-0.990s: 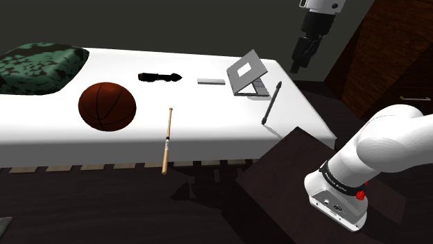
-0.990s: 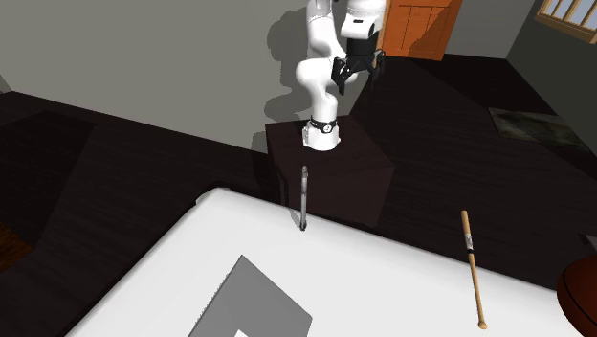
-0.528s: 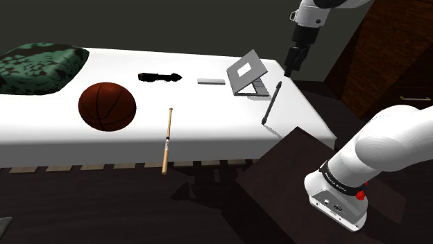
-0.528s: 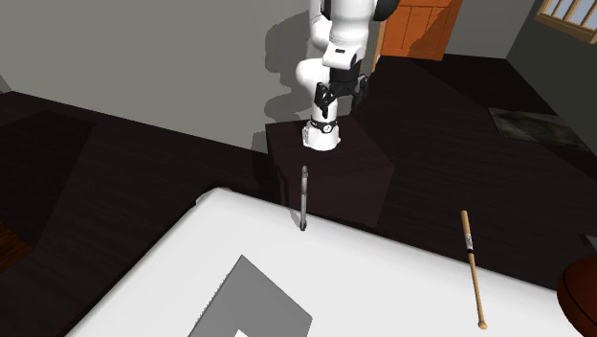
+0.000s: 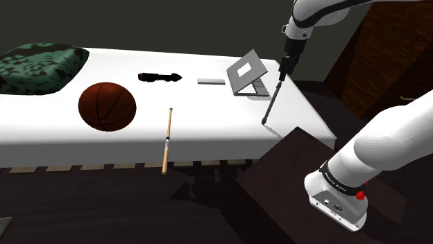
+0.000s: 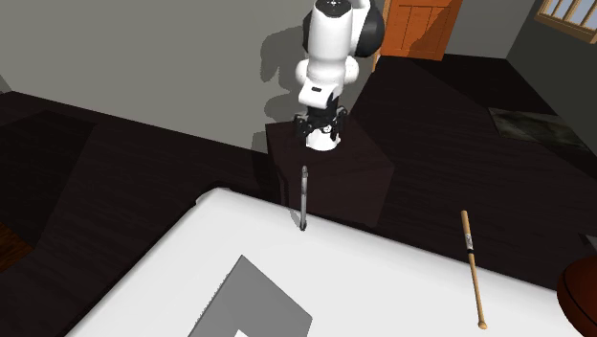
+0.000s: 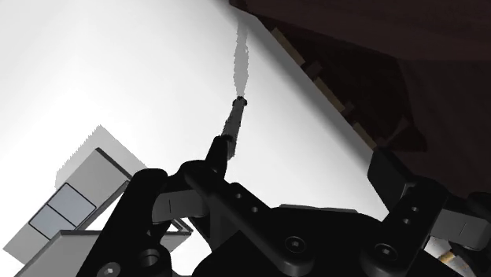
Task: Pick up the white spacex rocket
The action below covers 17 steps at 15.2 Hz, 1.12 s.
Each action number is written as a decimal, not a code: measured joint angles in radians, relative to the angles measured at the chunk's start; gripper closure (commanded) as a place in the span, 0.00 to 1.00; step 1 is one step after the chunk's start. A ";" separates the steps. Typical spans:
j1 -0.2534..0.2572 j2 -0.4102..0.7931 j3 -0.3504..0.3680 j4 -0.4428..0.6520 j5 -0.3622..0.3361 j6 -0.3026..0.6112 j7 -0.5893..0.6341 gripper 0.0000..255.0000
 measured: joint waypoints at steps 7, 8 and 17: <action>-0.022 0.178 -0.050 0.067 -0.011 0.111 -0.084 0.00; -0.021 0.187 -0.051 0.060 -0.010 0.126 -0.084 0.00; -0.023 0.235 -0.056 0.031 -0.002 0.203 -0.090 1.00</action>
